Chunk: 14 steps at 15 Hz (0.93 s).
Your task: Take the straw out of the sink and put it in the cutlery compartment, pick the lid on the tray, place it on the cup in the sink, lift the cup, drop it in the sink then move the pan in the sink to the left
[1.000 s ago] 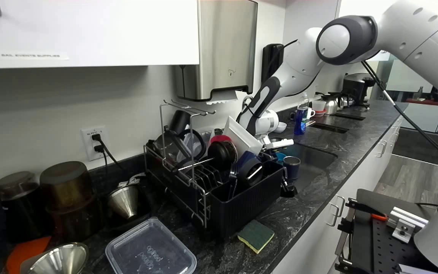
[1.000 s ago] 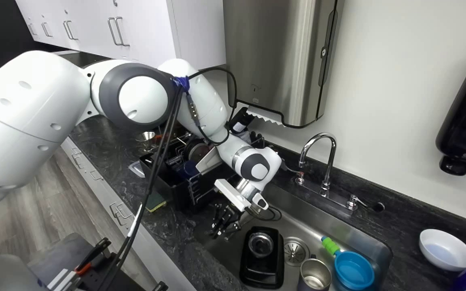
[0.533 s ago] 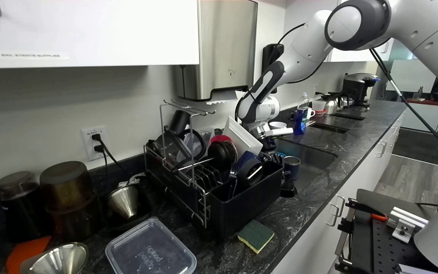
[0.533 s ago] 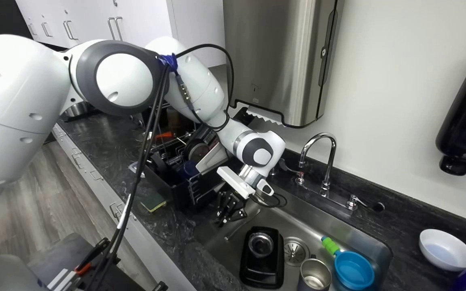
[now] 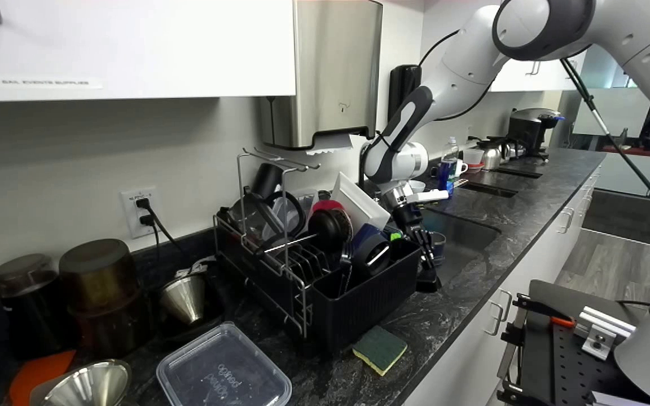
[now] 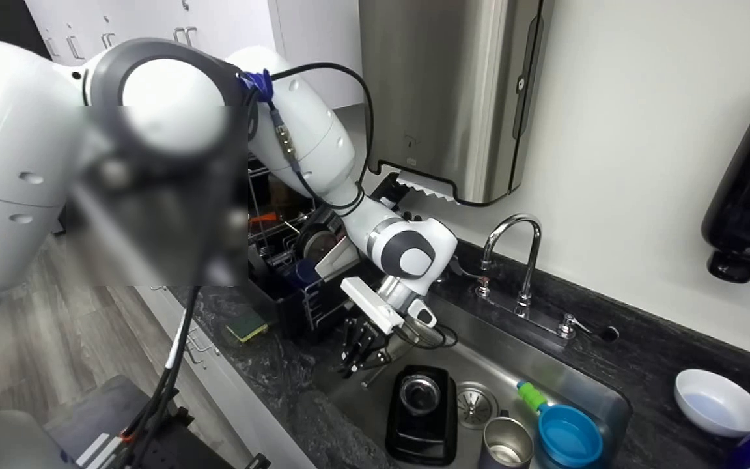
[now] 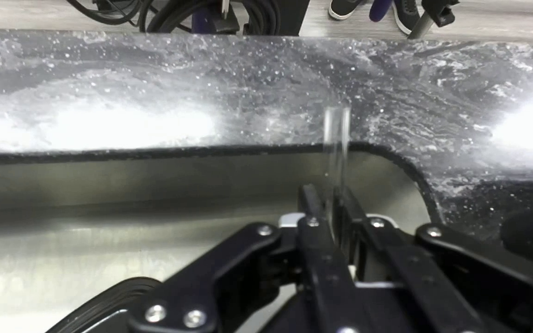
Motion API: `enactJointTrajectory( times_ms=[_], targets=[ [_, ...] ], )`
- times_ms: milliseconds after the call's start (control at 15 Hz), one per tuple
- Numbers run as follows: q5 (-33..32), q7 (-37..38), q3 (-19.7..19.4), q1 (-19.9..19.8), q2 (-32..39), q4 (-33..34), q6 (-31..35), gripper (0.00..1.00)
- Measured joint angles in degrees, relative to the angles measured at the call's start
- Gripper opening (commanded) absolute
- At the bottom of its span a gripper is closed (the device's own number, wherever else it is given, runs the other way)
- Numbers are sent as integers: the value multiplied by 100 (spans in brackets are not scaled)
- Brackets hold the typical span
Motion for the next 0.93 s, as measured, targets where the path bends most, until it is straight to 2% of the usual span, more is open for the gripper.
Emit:
enactJointTrajectory(
  times_ms=[533,933],
  targets=[
    [69,-195,-146,-148,-868,-1178,518,3],
    [742,-581,-157,-462,-1529,-1617,106,3]
  ],
)
